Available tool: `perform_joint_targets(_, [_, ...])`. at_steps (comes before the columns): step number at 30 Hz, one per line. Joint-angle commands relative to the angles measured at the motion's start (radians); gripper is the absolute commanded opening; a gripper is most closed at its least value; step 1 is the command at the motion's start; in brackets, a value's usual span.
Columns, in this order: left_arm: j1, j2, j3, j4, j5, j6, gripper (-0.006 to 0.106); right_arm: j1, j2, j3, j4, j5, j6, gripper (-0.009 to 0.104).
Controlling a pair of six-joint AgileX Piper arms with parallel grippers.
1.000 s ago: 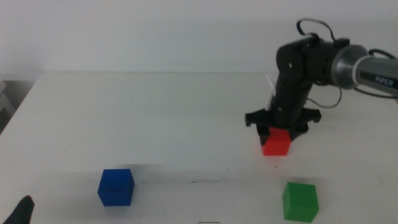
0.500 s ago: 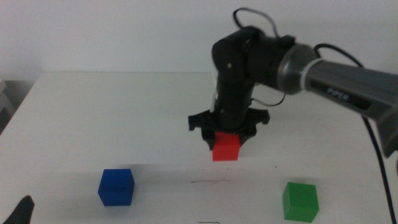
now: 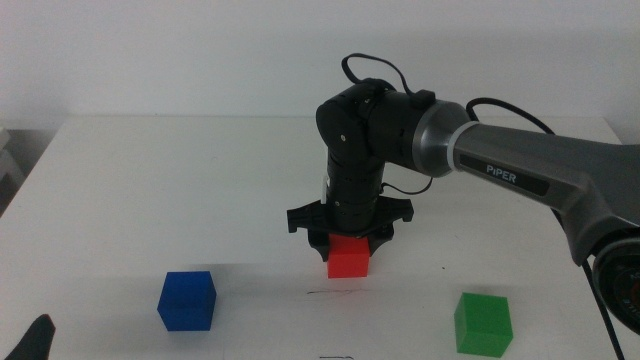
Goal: Stack red cubes first, then green, then blue cubes in a specific spot.
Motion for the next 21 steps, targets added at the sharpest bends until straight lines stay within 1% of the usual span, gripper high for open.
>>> perform_joint_targets(1, [0.002, -0.025, -0.001, -0.012, -0.083, -0.006, 0.093, 0.005, -0.054, -0.031, -0.019, -0.025, 0.003, -0.001])
perform_joint_targets(10, [0.002, -0.025, -0.001, -0.012, -0.083, -0.006, 0.093, 0.012, -0.041, -0.031, -0.018, -0.035, 0.046, -0.001])
perform_joint_targets(19, [0.002, -0.025, -0.001, -0.012, -0.083, -0.006, 0.093, 0.012, -0.029, -0.031, -0.015, -0.033, 0.047, -0.001])
perform_joint_targets(20, [0.002, -0.025, -0.001, -0.012, -0.083, -0.006, 0.093, 0.012, -0.029, -0.031, -0.014, -0.033, 0.047, 0.001])
perform_joint_targets(21, [0.002, -0.025, -0.001, -0.012, -0.083, -0.006, 0.093, 0.012, -0.029, -0.031, -0.013, -0.033, 0.055, 0.016])
